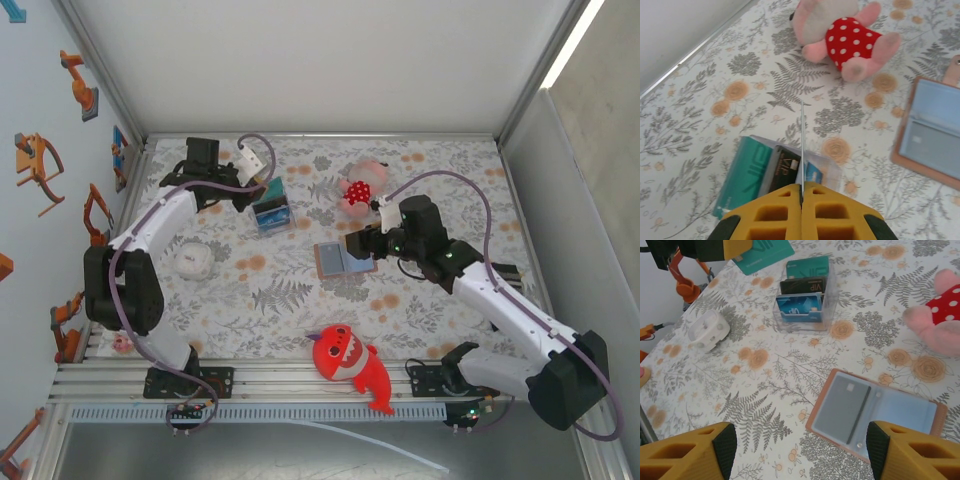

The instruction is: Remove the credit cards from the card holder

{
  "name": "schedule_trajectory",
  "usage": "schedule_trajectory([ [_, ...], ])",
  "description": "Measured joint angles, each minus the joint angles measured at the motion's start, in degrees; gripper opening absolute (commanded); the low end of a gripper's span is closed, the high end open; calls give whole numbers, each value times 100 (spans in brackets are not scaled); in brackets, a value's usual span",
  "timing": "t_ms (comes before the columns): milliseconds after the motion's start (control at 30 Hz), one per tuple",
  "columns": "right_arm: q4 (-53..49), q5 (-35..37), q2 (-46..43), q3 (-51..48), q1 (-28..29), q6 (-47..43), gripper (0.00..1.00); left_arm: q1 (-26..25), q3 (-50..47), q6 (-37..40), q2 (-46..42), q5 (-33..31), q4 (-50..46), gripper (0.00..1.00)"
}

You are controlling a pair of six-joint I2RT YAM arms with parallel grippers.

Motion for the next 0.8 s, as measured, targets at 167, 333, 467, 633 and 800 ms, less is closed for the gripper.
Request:
schedule_trajectory([
  [167,13,208,68,0,0,111,68,212,177,278,409,103,118,0],
  [333,52,289,146,9,0,192,68,232,463,544,809,151,57,0],
  [467,68,352,229,55,0,212,68,236,629,680,1040,177,17,0],
  [633,68,387,291,79,0,212,68,247,850,826,1360,170,-70,0],
  [800,70,400,304,142,0,212,68,258,1025,933,1574,173,-125,0],
])
